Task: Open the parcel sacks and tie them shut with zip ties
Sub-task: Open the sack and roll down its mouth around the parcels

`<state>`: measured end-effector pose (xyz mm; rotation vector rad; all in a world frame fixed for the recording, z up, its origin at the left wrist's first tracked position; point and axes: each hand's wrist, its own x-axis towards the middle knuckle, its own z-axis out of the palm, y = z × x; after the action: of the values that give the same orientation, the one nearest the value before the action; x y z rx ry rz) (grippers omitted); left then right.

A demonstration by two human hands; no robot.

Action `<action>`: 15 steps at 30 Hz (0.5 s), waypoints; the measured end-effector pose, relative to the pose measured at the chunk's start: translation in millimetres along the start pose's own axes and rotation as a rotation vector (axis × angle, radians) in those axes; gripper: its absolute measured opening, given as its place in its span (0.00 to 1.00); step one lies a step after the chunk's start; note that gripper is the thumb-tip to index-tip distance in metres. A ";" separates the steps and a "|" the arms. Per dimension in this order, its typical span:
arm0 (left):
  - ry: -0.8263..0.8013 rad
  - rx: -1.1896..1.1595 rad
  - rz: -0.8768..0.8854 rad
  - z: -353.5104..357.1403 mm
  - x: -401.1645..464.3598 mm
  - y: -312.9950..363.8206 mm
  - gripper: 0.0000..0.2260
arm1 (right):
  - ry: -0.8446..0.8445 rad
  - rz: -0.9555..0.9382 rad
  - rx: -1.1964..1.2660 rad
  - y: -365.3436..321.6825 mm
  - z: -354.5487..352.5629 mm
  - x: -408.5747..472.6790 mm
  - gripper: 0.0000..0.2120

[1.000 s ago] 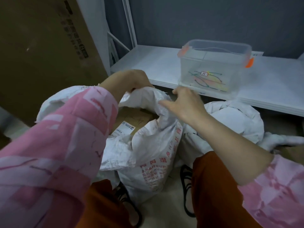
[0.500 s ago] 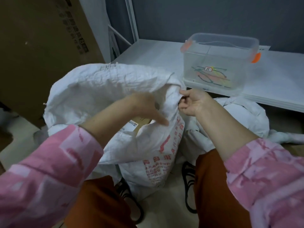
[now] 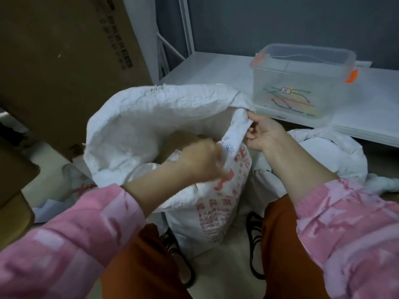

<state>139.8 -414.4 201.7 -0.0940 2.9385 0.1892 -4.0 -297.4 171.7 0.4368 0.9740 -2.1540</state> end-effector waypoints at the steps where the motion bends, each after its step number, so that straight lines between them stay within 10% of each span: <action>1: 0.217 0.034 -0.035 -11.7 6.3 -3.3 0.17 | -0.011 -0.009 -0.032 -0.4 -2.9 -0.7 0.09; 4: 0.582 0.111 -0.107 -35.7 29.4 -24.2 0.27 | -0.031 -0.032 -0.136 0.4 -13.4 -2.3 0.07; 8: 0.449 0.006 -0.085 -36.5 57.8 -50.7 0.20 | -0.102 -0.008 -0.281 0.0 -31.9 -4.2 0.09; 15: -0.305 -0.711 -0.204 -81.1 62.4 -76.1 0.15 | -0.136 0.121 -0.429 -19.8 -74.3 -7.3 0.21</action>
<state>69.1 -503.7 259.1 -0.4187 2.4029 1.0921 -12.7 -228.9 137.0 0.1348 1.2566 -1.7767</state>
